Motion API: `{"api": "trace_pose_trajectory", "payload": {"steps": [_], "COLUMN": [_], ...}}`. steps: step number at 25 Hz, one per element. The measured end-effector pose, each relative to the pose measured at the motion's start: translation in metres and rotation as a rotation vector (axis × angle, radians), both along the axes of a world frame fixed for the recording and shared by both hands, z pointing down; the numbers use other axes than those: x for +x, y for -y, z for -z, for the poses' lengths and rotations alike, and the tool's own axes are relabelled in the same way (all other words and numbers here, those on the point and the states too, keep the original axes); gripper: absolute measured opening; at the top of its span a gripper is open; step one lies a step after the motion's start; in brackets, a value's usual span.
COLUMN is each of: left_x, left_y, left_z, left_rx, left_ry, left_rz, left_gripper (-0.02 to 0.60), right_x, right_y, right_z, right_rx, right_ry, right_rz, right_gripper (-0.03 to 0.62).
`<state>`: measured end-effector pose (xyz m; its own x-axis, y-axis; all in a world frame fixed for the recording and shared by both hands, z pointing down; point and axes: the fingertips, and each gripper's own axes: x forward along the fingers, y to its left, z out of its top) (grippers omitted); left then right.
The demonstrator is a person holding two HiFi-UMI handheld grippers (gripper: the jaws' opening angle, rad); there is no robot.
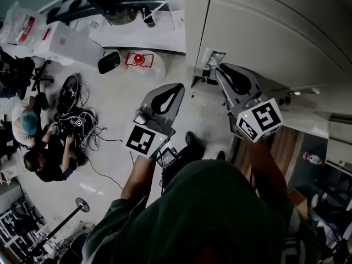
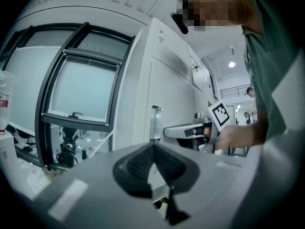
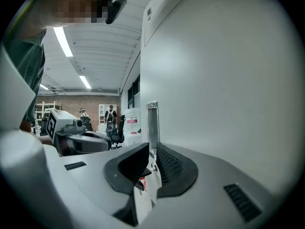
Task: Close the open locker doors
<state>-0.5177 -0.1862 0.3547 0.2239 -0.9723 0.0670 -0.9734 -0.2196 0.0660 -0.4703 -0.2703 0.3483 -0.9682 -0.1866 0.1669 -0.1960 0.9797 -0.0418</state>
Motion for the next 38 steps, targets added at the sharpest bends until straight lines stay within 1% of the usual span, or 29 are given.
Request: {"api": "trace_pose_trajectory", "payload": {"steps": [1,2,8,12,19,23,26,33,38], "left_x": [0.0,0.0,0.005,0.016,0.039,0.059,0.081,0.146,0.194], "left_y": [0.002,0.004,0.01,0.012,0.009,0.009,0.009,0.001,-0.01], "left_z": [0.0,0.001,0.006,0.008,0.005,0.005,0.005,-0.003,-0.023], "left_rx": [0.001,0.002,0.006,0.011,0.013,0.014,0.02,0.016,0.002], "left_ry": [-0.001,-0.001,-0.002,0.005,0.002,0.005,0.005,0.018,0.008], "left_rz": [-0.001,-0.001,-0.006,-0.008,-0.009,-0.025,-0.035,-0.061,-0.048], "left_gripper": [-0.002,-0.002,-0.002,-0.002,-0.002,-0.002,-0.002,-0.002,-0.002], "right_x": [-0.001,-0.002,-0.012,-0.006,0.025,0.052,0.078,0.151,0.21], "right_y": [0.003,0.005,0.001,0.002,0.003,-0.002,-0.004,-0.018,-0.029], "right_z": [0.001,0.002,0.001,0.002,0.003,-0.002,-0.009,-0.02,-0.044], "right_rx": [0.009,0.022,0.077,0.051,0.036,0.022,0.01,-0.001,-0.016], "right_ry": [0.001,0.002,-0.019,0.003,0.025,0.019,0.016,0.009,-0.01], "right_rz": [0.0,0.005,0.032,0.033,0.018,0.007,-0.004,-0.018,-0.027], "right_gripper": [0.039,0.009,0.005,0.006,0.006,0.006,0.006,0.007,0.008]}}
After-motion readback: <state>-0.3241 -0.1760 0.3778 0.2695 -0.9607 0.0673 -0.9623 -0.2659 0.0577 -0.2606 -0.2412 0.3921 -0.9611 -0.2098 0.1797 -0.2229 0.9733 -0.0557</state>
